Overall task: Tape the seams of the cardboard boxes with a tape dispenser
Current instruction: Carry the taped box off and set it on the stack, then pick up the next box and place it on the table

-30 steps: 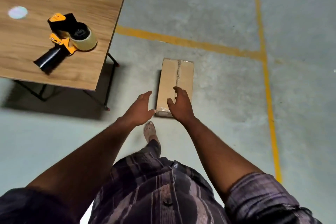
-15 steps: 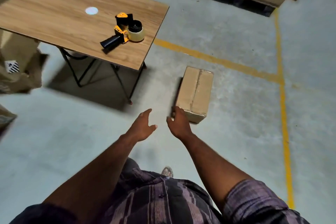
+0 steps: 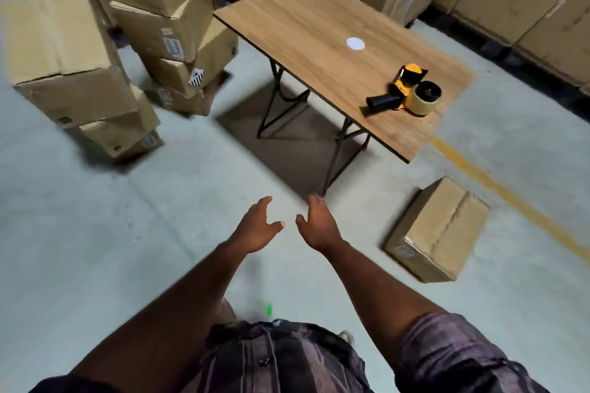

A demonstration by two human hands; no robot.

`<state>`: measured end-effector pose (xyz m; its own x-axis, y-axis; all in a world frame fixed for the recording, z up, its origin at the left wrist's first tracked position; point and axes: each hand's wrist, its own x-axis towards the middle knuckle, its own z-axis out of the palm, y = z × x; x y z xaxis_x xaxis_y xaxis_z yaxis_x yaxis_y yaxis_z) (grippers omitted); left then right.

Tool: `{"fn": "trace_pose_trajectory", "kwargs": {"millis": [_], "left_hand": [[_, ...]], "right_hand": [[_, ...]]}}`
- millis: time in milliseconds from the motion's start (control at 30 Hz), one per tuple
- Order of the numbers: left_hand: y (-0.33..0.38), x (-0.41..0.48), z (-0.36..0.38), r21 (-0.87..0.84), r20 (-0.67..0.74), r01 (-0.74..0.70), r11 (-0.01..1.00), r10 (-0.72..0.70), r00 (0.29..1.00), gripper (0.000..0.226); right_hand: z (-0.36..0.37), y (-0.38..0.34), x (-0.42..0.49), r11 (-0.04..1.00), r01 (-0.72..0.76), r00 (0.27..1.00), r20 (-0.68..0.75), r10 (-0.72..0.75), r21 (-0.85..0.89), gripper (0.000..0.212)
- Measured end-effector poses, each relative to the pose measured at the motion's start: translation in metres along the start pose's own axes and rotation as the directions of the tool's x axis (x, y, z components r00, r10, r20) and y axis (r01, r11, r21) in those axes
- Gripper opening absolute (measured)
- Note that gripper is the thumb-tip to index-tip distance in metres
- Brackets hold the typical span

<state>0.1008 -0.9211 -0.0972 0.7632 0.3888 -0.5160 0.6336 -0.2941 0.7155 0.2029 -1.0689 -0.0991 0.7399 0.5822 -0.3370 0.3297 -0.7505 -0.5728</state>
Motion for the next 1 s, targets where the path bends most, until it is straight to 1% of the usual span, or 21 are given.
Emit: {"fn": "trace_pose_trajectory", "kwargs": {"millis": [100, 167, 267, 500, 667, 833, 933, 1000], "left_hand": [[-0.04, 0.012, -0.075, -0.039, -0.099, 0.036, 0.999, -0.04, 0.994, 0.074], [-0.061, 0.016, -0.115, -0.052, -0.135, 0.06, 0.997, -0.066, 0.989, 0.074], [-0.086, 0.029, -0.173, -0.067, -0.173, 0.078, 0.995, -0.088, 0.981, 0.074], [-0.115, 0.081, -0.265, -0.119, -0.26, 0.081, 0.99, -0.11, 0.959, 0.073], [-0.13, 0.135, -0.341, -0.118, -0.326, 0.08, 0.99, -0.114, 0.938, 0.072], [-0.131, 0.186, -0.436, -0.162, -0.409, 0.108, 0.981, -0.166, 0.897, 0.067], [-0.126, 0.219, -0.506, -0.182, -0.504, 0.105, 0.978, -0.184, 0.844, 0.065], [-0.128, 0.234, -0.545, -0.211, -0.552, 0.108, 0.972, -0.21, 0.807, 0.065]], "right_hand": [[0.031, -0.073, 0.042, 0.996, 0.082, 0.997, 0.011, -0.082, -0.041, 0.052], [0.046, -0.112, 0.062, 0.994, 0.098, 0.995, 0.007, -0.098, -0.039, 0.051], [0.064, -0.165, 0.09, 0.991, 0.125, 0.991, 0.042, -0.123, -0.043, 0.052], [0.097, -0.242, 0.172, 0.98, 0.186, 0.979, 0.098, -0.179, -0.07, 0.053], [0.121, -0.309, 0.26, 0.97, 0.24, 0.963, 0.136, -0.232, -0.046, 0.053], [0.128, -0.392, 0.354, 0.951, 0.308, 0.934, 0.198, -0.297, -0.028, 0.052], [0.131, -0.447, 0.414, 0.924, 0.381, 0.902, 0.232, -0.365, -0.024, 0.052], [0.133, -0.478, 0.444, 0.914, 0.405, 0.894, 0.226, -0.388, -0.033, 0.052]]}}
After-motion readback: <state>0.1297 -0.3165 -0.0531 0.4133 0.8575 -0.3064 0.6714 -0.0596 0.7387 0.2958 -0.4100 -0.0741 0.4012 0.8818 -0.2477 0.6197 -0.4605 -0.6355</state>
